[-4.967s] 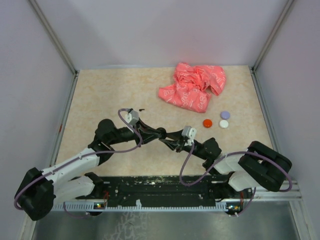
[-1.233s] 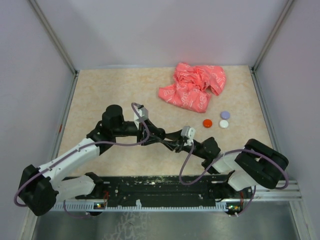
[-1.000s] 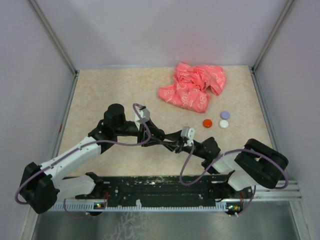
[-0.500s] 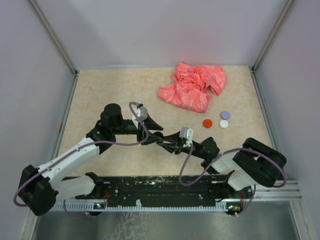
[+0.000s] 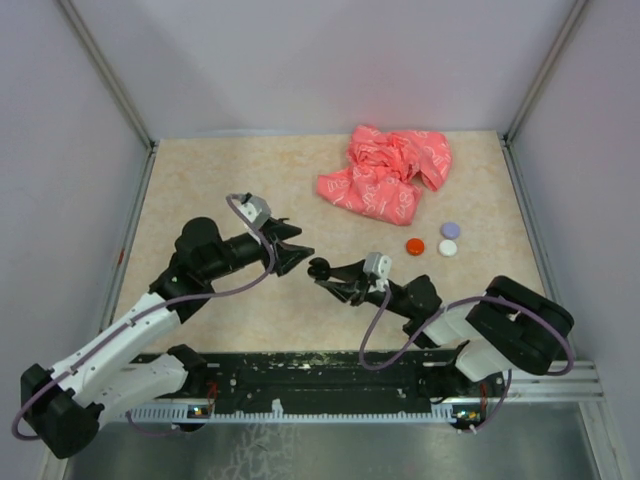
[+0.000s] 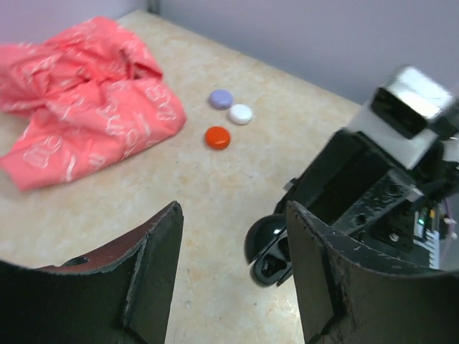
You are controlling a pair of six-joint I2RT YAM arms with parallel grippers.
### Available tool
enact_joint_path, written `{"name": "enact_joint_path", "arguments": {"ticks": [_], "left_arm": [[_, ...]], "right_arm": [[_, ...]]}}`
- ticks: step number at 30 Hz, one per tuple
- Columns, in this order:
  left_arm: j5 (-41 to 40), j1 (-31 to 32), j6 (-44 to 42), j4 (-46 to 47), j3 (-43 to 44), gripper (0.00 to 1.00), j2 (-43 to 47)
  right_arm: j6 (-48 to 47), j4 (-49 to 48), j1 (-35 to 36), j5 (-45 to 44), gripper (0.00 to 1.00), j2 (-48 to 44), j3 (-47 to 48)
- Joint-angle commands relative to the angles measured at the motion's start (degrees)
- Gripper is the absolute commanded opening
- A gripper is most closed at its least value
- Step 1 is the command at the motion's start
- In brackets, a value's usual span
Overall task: Insert the wireless bluetooth earbuds into the charging case
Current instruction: Pick up the earbud from the center of the board.
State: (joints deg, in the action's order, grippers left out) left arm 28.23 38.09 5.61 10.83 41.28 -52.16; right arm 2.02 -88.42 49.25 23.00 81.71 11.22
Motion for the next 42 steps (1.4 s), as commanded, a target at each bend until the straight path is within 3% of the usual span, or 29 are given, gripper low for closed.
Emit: {"name": "enact_joint_path", "arguments": {"ticks": [1, 5, 10, 21, 26, 35, 42], "left_arm": [[-16.39, -0.29, 4.86, -7.32, -0.07, 0.66, -0.39], [-28.76, -0.65, 8.44, -13.53, 2.68, 0.69, -5.20], [-36.72, -3.26, 11.58, -18.99, 7.47, 0.70, -15.63], [-40.55, -10.61, 20.06, -20.88, 19.52, 0.68, -39.04], [-42.87, -11.13, 24.26, -22.63, 24.65, 0.81, -47.02], [-50.23, -11.45, 27.72, -25.14, 33.47, 0.70, -57.47], [-52.96, -11.45, 27.85, -27.19, 38.91, 0.68, -63.71]], "right_arm": [[-0.23, -2.54, -1.24, -5.73, 0.00, -2.72, -1.28], [-2.42, -0.45, -1.24, -10.13, 0.00, -4.33, -2.16], [-4.07, 0.06, -1.32, -13.51, 0.00, -5.33, -3.09], [-5.44, -1.09, -1.34, -14.81, 0.00, -2.94, -3.23], [-5.92, -1.10, -1.33, -14.89, 0.00, -2.69, -3.31], [-7.03, 0.27, -1.29, -14.75, 0.00, -3.22, -3.16], [-7.29, 1.50, -1.35, -13.73, 0.00, -3.12, -2.70]]}}
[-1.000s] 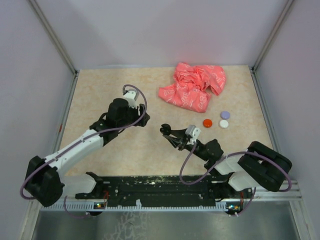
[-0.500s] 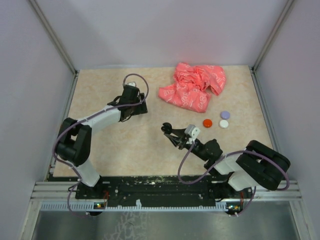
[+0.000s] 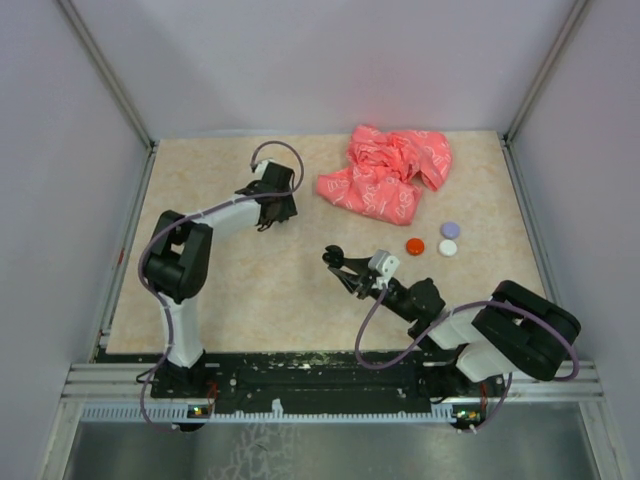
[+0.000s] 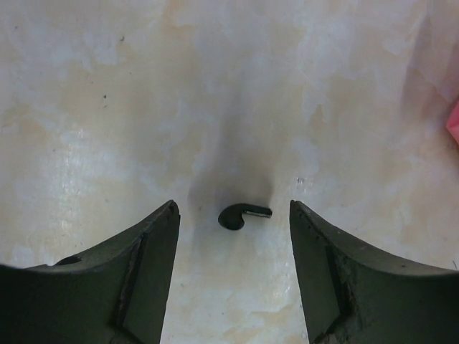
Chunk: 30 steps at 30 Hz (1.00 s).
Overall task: Insert the wireless bluetooth earbuds into the charging case
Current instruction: Pick up the earbud from the center of the board.
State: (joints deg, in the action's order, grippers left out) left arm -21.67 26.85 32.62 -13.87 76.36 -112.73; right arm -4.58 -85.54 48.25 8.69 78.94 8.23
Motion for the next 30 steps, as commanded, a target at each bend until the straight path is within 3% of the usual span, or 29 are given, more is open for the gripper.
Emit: {"name": "enact_joint_path", "arguments": {"ticks": [1, 8, 20, 30], "left_arm": [[-3.03, -0.15, 0.66, -3.27, 4.67, 0.68, -3.92], [-4.63, -0.02, -0.59, -6.80, 5.38, 0.69, -5.88], [-7.01, 1.97, -3.43, -13.14, 1.80, 0.59, -4.12], [-5.84, 1.90, -4.34, -11.27, -1.96, 0.51, -0.65]], "right_arm": [[-0.76, -1.46, -0.35, 0.62, 0.00, -0.28, 0.30], [-0.78, -1.47, -0.33, 1.18, 0.00, -0.01, 0.42], [-0.71, -2.34, -0.34, 1.29, 0.00, -0.02, 0.21], [-0.61, -2.27, -0.32, 1.72, 0.00, -0.27, 0.21]]}}
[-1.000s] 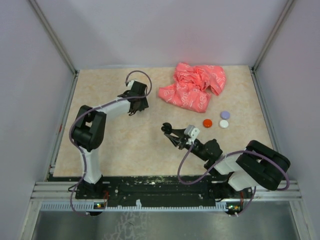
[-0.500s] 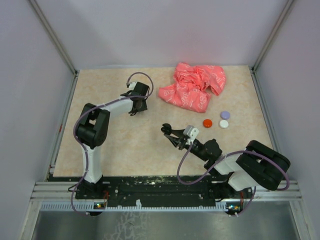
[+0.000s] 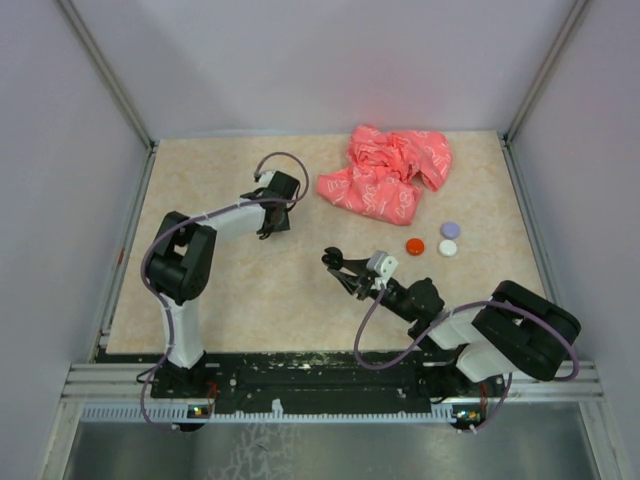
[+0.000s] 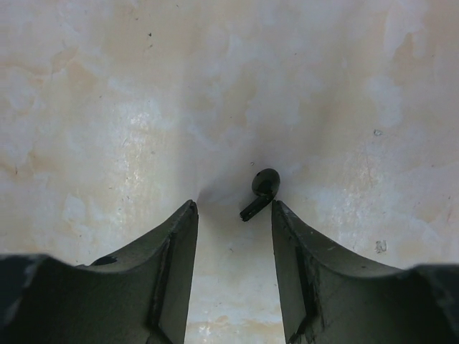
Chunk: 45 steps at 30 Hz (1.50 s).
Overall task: Insert the wireless bluetooth earbuds into the charging case
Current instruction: Pick up the earbud from the center of the board.
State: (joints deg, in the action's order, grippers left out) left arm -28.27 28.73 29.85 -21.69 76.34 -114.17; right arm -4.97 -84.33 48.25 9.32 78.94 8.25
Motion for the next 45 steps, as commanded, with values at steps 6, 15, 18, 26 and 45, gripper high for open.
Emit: {"name": "enact_joint_path", "arguments": {"ticks": [6, 15, 18, 26, 45], "left_arm": [[3.99, -0.40, -5.10, -0.15, -0.74, 0.50, 1.32], [7.36, -2.12, -10.67, -0.18, 3.25, 0.46, -0.84], [8.43, -2.40, -11.51, -0.26, 4.04, 0.43, -1.76], [10.13, -3.03, -12.70, -2.17, 7.11, 0.38, -4.37], [13.56, -3.60, -10.83, -5.10, 7.59, 0.19, -4.80]], "right_arm": [[-0.21, -3.34, -0.30, 1.09, 0.00, -0.28, 0.19], [-0.58, -2.97, -0.33, 0.91, 0.00, -0.27, 0.27], [-0.57, -2.85, -0.30, 0.90, 0.00, -0.23, 0.31], [-0.66, -2.73, -0.34, 0.95, 0.00, -0.52, 0.27], [-0.65, -2.50, -0.30, 1.32, 0.00, -0.54, 0.40]]}}
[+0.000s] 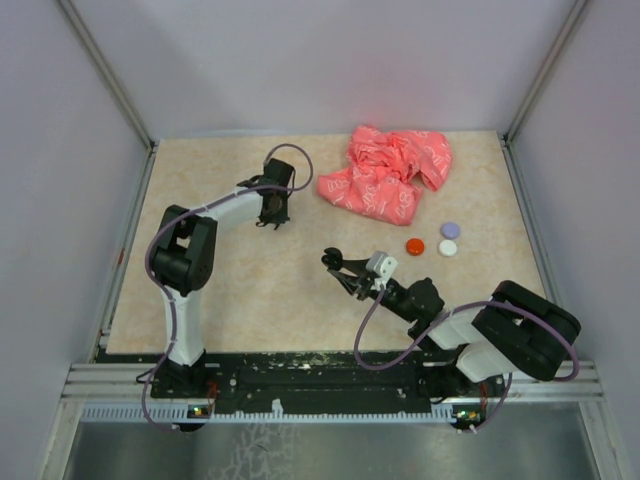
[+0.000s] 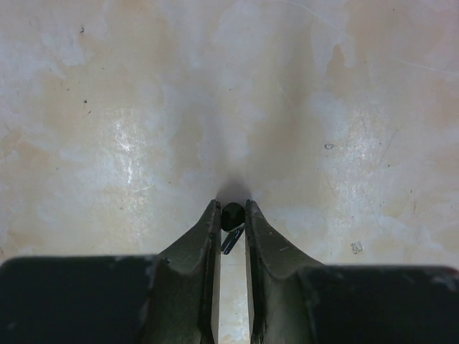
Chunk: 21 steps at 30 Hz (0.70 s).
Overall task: Insert the wireless bluetooth earbuds into the charging case
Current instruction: Pick up the earbud from the center of the board.
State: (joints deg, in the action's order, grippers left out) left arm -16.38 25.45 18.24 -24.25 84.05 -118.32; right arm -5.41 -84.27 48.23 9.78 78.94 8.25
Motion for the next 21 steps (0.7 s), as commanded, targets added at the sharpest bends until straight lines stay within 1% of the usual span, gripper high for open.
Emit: {"name": "enact_joint_path", "arguments": {"ticks": [1, 5, 12, 17, 21], "left_arm": [[1.91, -0.33, 0.81, -2.20, -0.75, 0.18, 0.06], [4.09, -0.39, -0.25, 2.91, -6.26, 0.14, 5.60], [8.75, -0.24, -0.05, 12.72, -18.06, 0.10, 20.38], [14.71, -0.04, 0.41, 23.08, -27.75, 0.07, 32.02], [19.13, 0.70, 0.36, 32.93, -35.76, 0.02, 40.74]], "right_arm": [[-0.24, -2.57, -0.30, 0.95, 0.00, -0.52, 0.44], [-0.22, -2.61, -0.32, 1.37, 0.00, -0.54, 0.54], [0.09, -3.16, -0.28, 1.22, 0.00, -0.71, 0.45], [-0.04, -3.49, -0.30, -0.36, 0.00, -1.24, 0.68], [-0.37, -1.57, -0.24, -1.01, 0.00, -2.88, 2.17]]}}
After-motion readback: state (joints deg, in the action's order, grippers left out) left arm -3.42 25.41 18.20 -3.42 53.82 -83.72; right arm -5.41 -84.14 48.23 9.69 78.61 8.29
